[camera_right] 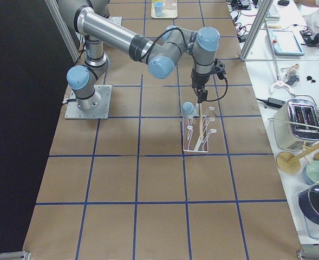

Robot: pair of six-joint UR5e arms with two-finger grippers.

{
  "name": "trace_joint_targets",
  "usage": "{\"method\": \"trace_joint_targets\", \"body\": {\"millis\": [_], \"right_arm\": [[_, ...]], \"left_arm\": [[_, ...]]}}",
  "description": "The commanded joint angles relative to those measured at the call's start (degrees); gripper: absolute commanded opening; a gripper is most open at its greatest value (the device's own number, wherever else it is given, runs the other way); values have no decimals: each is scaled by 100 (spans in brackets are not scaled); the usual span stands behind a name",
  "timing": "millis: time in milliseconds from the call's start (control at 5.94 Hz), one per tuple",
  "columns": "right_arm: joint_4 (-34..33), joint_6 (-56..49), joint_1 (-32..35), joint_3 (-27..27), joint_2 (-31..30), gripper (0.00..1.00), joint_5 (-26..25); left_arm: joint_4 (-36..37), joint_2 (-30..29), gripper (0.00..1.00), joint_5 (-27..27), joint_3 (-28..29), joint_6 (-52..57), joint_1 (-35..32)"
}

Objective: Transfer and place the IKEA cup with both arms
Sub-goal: 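Lower the right gripper and close it on the light blue cup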

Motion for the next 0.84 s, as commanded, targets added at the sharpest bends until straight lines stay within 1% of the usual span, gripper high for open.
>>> {"method": "trace_joint_targets", "body": {"millis": [0,168,673], "right_arm": [[-736,-12,33,613,12,100,1],[-835,-12,33,807,3,100,1],[-915,-3,33,888,73,100,10]], "left_arm": [[0,-6,98,0,0,0,-6],[0,-6,98,-9,0,0,-6],[0,-6,98,-9,0,0,-6]]}}
